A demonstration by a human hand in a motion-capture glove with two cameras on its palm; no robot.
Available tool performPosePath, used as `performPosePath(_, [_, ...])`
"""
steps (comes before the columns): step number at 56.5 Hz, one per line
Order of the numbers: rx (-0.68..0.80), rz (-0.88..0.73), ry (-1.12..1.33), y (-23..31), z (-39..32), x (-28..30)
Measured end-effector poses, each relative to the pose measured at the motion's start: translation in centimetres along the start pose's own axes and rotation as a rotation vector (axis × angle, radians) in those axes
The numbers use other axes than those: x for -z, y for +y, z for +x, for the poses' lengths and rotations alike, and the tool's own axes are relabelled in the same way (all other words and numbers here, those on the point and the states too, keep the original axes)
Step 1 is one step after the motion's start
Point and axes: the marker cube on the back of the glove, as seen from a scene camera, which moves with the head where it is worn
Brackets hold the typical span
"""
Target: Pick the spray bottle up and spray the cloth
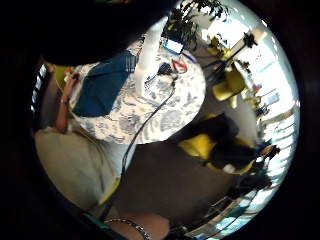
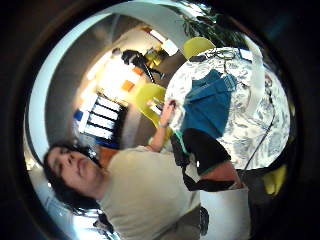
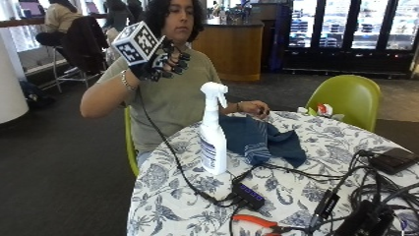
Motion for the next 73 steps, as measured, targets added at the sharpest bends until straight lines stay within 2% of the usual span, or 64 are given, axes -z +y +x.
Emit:
performPosePath(7, [-0.127,0.08,-0.26,-0.9,2.8,-3.4])
performPosePath(18, [-0.228,0.279,-0.47,-2.5,4.9,-7.0])
performPosePath(27, [-0.264,0.364,-0.534,-5.7,6.7,-7.8])
performPosePath(36, [-0.234,0.569,-0.576,-10.4,8.9,-8.2])
performPosePath(51, [-0.27,0.65,-0.637,-15.6,10.9,-9.7])
performPosePath(60, [-0.328,0.775,-0.599,-18.4,12.2,-9.7])
performPosePath(68, [-0.3,0.671,-0.574,-19.4,13.5,-10.5])
performPosePath(73, [-0.389,0.608,-0.62,-20.4,14.4,-11.1])
